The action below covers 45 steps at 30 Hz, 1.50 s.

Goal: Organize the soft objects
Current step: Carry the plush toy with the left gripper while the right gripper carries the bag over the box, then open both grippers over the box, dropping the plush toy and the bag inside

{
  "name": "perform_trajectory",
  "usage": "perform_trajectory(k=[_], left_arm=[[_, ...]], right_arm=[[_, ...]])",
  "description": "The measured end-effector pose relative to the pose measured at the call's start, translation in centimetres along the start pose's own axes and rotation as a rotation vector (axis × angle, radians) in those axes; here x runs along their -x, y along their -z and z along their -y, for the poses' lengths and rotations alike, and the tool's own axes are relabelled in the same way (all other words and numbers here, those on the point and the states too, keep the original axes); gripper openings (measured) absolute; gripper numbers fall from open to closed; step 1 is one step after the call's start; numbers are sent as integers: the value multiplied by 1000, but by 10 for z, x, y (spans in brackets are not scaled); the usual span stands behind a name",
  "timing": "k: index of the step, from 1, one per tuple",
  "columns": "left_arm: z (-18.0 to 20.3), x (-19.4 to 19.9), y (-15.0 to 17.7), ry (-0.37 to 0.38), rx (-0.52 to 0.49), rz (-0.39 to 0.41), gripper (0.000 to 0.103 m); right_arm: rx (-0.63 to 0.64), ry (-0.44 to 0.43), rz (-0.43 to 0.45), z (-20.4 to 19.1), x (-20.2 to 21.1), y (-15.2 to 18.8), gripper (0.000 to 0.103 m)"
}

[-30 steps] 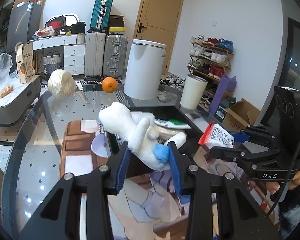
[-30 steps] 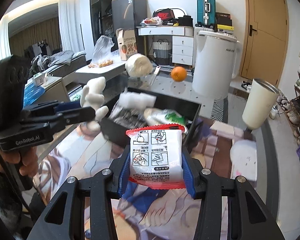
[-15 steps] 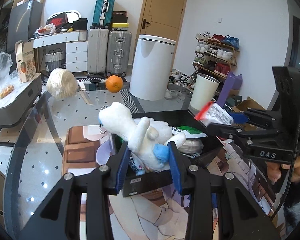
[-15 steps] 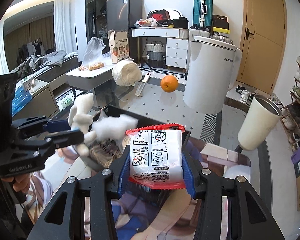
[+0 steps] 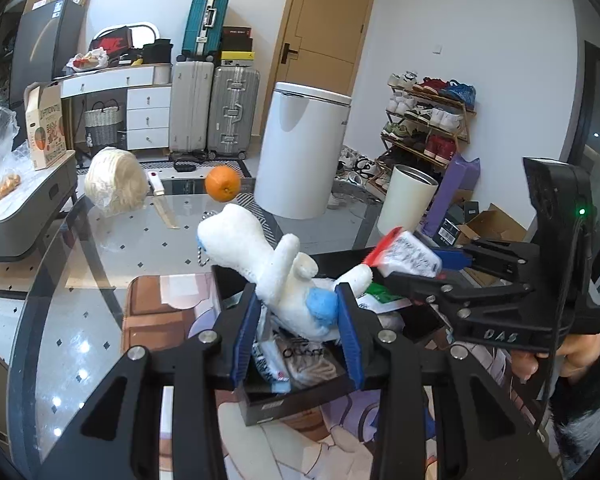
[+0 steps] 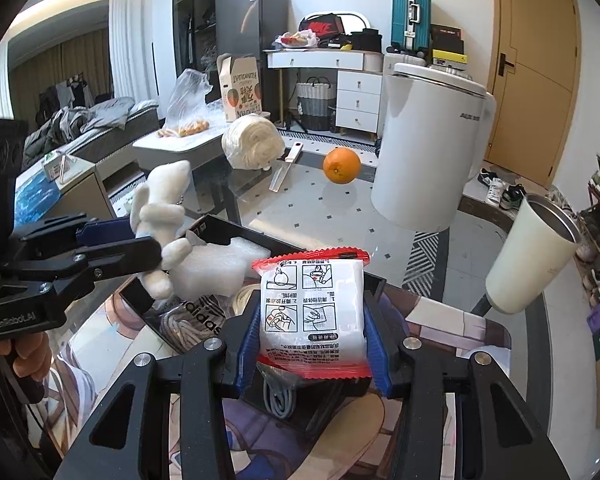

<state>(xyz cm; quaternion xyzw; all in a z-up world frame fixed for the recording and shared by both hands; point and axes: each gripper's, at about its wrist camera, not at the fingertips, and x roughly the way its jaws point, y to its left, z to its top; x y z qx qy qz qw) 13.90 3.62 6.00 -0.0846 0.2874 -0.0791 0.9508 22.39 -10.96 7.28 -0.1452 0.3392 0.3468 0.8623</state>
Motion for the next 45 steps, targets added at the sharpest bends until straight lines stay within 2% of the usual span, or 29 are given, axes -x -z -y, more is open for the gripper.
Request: perform_trajectory(k=[11, 20, 23, 31, 34, 35, 36, 37, 39, 42, 44, 45], left_arm=[[0, -6, -17, 5, -9, 4, 37], [8, -39, -2, 27, -35, -118, 36], [11, -42, 3, 24, -47, -136, 36], [8, -46, 9, 11, -38, -168, 36], [7, -47, 10, 10, -34, -163, 38], [7, -46, 11, 10, -33, -163, 38], [7, -45, 12, 10, -33, -161, 40], [6, -41, 13, 7, -34, -155, 49], [7, -34, 14, 3, -33, -138, 60], [8, -21, 16, -18, -45, -112, 63], [8, -14, 17, -31, -53, -93, 75], [8, -8, 19, -41, -52, -74, 90]], right_arm=[[21, -30, -64, 3, -34, -8, 46], [44, -41, -123, 1, -43, -11, 46], [52, -50, -160, -3, -48, -11, 46], [43, -55, -178, -2, -55, -12, 46], [62, -43, -145, -4, -51, -12, 53], [66, -40, -130, -4, -47, -11, 60], [67, -39, -115, -4, -43, -10, 69], [62, -37, -94, -4, -37, -9, 73], [49, -39, -54, -2, -23, -6, 79], [26, -11, -12, 0, -3, 2, 87], [-1, 7, 23, 2, 12, 11, 92], [-18, 11, 36, 2, 17, 15, 98]])
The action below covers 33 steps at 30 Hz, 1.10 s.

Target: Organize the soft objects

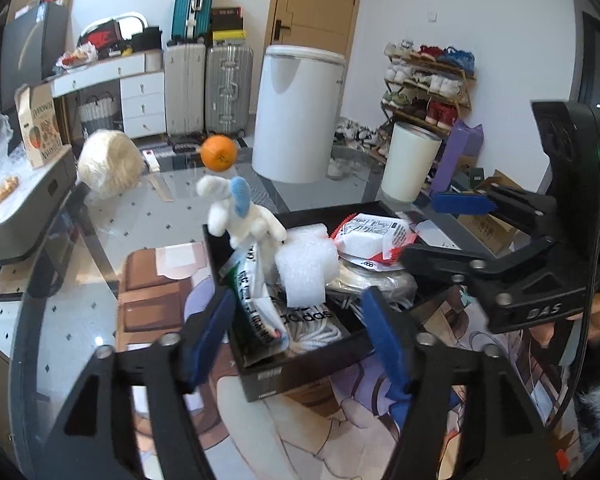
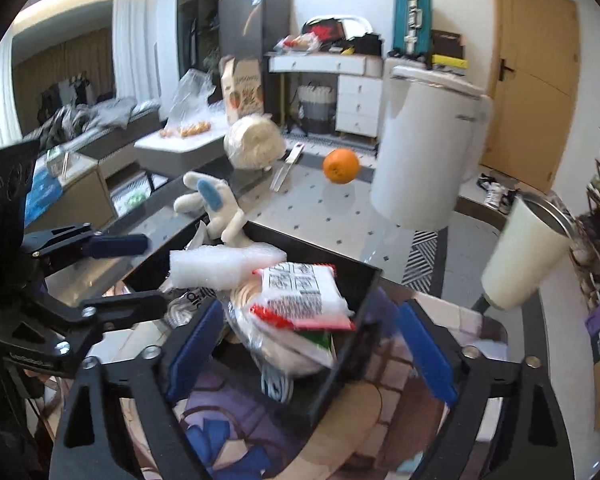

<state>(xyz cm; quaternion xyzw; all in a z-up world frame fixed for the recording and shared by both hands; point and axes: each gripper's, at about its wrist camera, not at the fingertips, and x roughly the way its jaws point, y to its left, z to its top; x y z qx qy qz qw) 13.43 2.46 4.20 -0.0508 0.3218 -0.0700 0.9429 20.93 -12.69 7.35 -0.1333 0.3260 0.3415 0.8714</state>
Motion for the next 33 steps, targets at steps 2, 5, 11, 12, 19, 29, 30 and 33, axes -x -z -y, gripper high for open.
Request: perform_trajectory(k=[2, 5, 11, 12, 19, 29, 30, 33], left_arm=[[-1, 10, 4, -18, 9, 38, 99], [-4, 23, 12, -34, 24, 94, 103], [1, 24, 26, -111, -15, 122, 103], [2, 24, 29, -127, -28, 133, 103], [4, 17, 36, -163, -41, 145, 103], [-1, 21, 38, -185, -6, 186, 103], [-1, 21, 39, -191, -1, 189, 103], [-5, 21, 39, -196, 11, 188, 103]], right_arm=[[-33, 14, 31, 1, 10, 10, 102], [-66, 27, 67, -3, 18, 27, 102], [-85, 29, 98, -15, 19, 43, 102], [-81, 30, 105, -18, 19, 44, 102], [-63, 39, 166, -30, 23, 52, 102], [-102, 69, 209, -22, 26, 58, 102], [-105, 69, 210, -21, 26, 58, 102], [-107, 74, 228, -21, 29, 59, 102]])
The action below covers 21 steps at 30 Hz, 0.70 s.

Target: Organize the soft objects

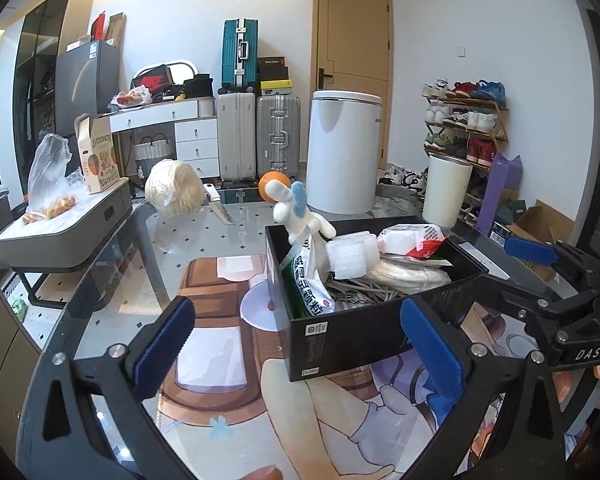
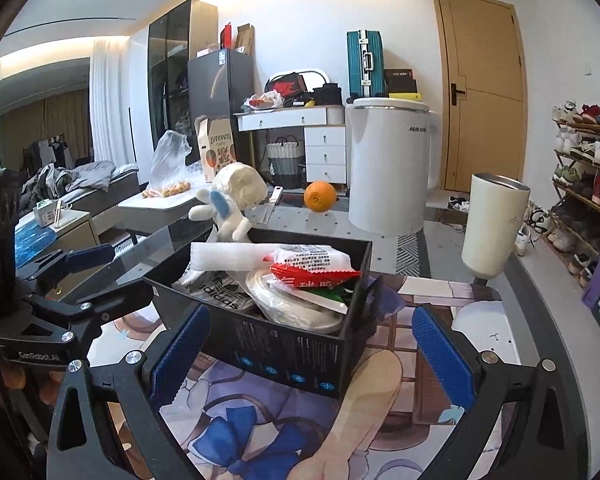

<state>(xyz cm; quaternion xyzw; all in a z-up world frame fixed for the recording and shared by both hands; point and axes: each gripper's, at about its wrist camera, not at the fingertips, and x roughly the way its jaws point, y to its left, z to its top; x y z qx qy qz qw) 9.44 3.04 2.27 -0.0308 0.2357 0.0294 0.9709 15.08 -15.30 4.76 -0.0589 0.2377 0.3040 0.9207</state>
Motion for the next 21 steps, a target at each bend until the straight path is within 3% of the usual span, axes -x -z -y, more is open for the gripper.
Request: perform_trajectory(k=[21], left_arm=[[0, 1, 2, -32, 13, 21, 103]], right_arm=[[10, 54, 33, -3, 7, 1, 102]])
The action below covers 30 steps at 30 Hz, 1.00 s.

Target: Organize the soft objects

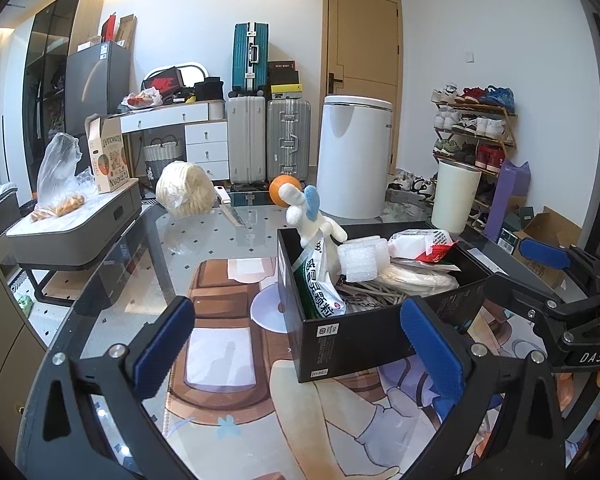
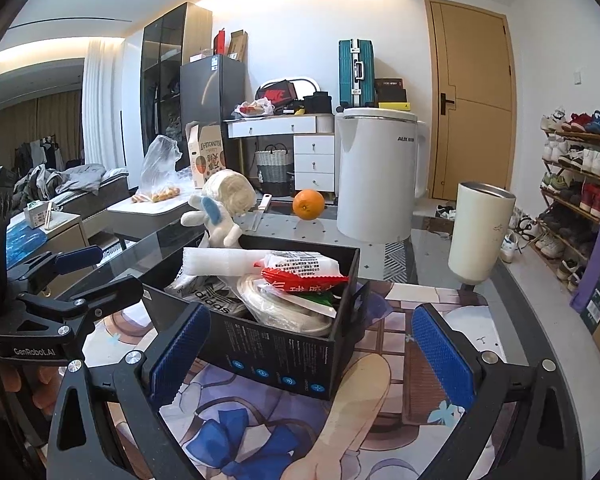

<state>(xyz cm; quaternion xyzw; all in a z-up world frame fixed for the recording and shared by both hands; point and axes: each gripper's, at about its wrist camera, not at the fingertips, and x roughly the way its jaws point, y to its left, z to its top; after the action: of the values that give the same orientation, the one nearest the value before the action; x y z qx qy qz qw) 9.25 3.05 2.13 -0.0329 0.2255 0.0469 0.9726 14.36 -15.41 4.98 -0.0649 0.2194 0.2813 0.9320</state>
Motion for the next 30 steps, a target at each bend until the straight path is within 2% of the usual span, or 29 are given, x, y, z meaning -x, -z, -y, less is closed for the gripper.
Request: perform_trajectory(k=[7, 30], left_arm=[[-1, 4, 1, -18, 7, 20, 103], [-4, 2, 1, -30, 14, 15, 103]], right_arm=[[-2, 1, 28, 1, 5, 1, 102], [-1, 0, 22, 0, 5, 2, 102]])
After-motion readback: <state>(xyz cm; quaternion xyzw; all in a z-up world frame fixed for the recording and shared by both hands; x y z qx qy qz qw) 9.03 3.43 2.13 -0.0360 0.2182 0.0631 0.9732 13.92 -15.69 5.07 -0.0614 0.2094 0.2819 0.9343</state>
